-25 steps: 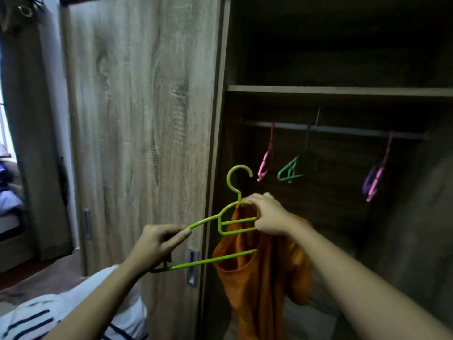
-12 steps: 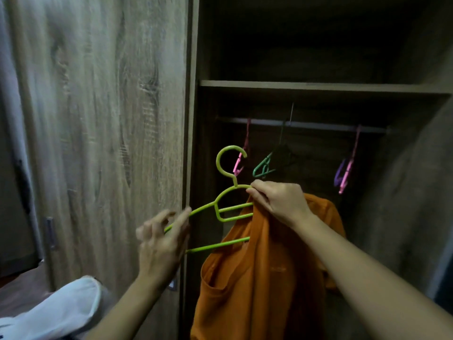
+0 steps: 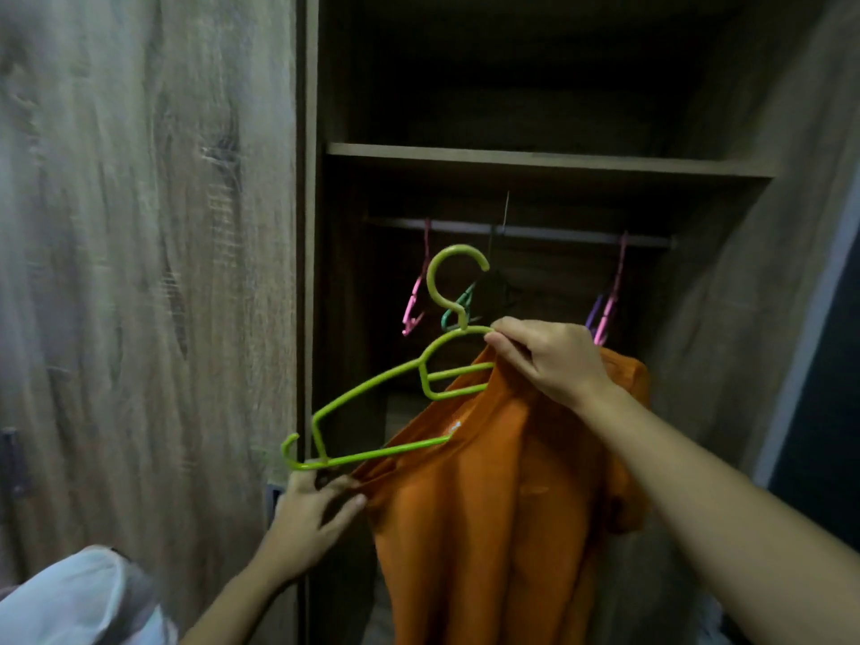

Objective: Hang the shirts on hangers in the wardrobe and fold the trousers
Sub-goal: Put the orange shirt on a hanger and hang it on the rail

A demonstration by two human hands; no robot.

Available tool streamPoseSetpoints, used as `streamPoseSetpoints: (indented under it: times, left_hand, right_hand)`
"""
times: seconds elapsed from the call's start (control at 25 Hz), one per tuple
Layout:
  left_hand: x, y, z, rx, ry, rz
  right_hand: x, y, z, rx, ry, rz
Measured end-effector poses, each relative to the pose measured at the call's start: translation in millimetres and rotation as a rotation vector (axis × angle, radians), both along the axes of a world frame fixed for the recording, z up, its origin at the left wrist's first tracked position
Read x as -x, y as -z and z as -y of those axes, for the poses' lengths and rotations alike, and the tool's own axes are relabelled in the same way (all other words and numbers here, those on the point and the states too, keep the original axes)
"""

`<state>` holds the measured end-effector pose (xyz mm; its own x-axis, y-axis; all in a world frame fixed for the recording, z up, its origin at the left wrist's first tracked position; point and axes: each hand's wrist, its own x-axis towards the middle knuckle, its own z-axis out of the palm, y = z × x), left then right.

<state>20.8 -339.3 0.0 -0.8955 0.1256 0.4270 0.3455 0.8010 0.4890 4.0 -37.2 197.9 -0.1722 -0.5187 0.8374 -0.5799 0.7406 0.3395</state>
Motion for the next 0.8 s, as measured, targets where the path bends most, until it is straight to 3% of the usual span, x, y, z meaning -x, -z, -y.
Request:
streamPoseSetpoints:
  times: [0.16, 0.28, 0.36, 0.52, 0.68, 0.8]
  left_hand:
    - [7.3, -17.3, 36.4, 0.102, 0.107, 0.103]
    - [10.6, -51.3, 22.4, 0.048, 0.222, 0.008]
    - [10.2, -73.8, 2.0, -0.024, 0.290, -0.085]
    - [14.9, -86.4, 1.3, -0.206, 0.181, -0.122]
    - [18.0, -87.2, 1.4, -0.027, 0.167, -0.205]
    - [16.6, -95.0, -9.1, -0.002, 0.191, -0.278]
  right_hand:
    - [6.3, 20.2, -31.6, -0.124, 0.139, 0.022]
    - [7.6, 38.4, -21.6, -0.166, 0.174, 0.047]
    - [5.7, 41.7, -7.7, -0.061, 0.196, 0.140]
    - [1.9, 40.8, -5.8, 0.148, 0.177, 0.376]
    - [-2.1, 53.4, 3.3, 0.109, 0.113, 0.474]
    - [-4.0, 63.7, 9.9, 0.122, 0.066, 0.537]
